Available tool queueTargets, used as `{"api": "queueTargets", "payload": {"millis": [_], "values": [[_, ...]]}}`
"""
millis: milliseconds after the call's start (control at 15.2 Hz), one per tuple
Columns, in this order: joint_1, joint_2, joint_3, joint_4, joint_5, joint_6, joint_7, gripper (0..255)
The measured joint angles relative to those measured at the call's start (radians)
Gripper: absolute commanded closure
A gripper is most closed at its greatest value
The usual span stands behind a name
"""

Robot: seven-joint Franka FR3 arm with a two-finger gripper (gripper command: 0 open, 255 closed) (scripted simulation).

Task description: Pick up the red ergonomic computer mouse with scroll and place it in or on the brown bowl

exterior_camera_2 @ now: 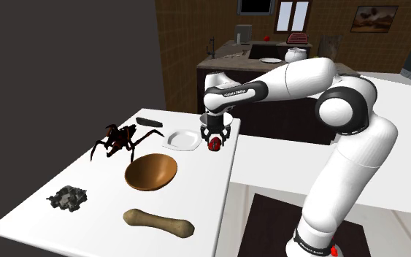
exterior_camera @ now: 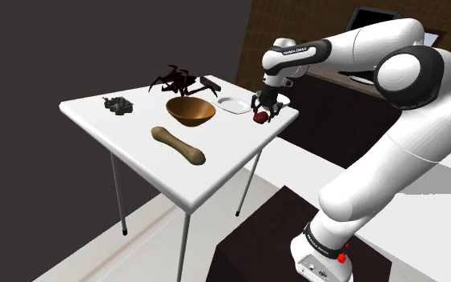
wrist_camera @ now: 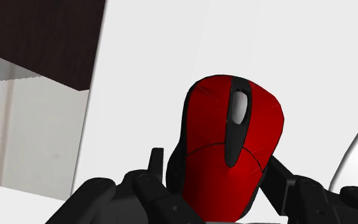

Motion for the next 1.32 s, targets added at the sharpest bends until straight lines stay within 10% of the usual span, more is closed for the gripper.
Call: {"api": "queueTargets", "payload": {"millis": [1320], "values": [[0.0,-0.025,0.001,0.16,-0.002,-0.186,0.005,255]]}}
